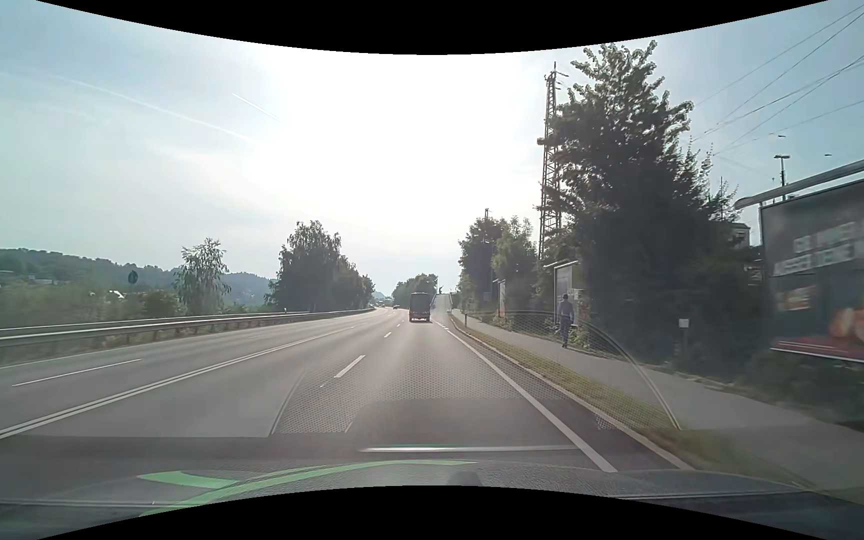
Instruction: Follow the waypoints while adhering to traffic rules and regulations
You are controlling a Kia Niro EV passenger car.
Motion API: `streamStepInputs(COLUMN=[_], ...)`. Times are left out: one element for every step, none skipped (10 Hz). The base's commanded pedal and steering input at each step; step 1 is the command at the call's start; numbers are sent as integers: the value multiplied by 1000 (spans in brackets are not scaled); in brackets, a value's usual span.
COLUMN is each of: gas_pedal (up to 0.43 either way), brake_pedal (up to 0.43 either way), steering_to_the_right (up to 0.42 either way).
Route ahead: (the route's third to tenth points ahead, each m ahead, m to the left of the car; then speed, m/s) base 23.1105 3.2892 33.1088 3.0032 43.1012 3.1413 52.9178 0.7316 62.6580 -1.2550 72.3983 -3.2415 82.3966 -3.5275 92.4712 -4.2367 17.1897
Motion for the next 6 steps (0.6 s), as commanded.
streamStepInputs(gas_pedal=[110, 110, 110, 110, 118, 118], brake_pedal=[0, 0, 0, 0, 0, 0], steering_to_the_right=[1, 1, 1, 1, 1, 1])
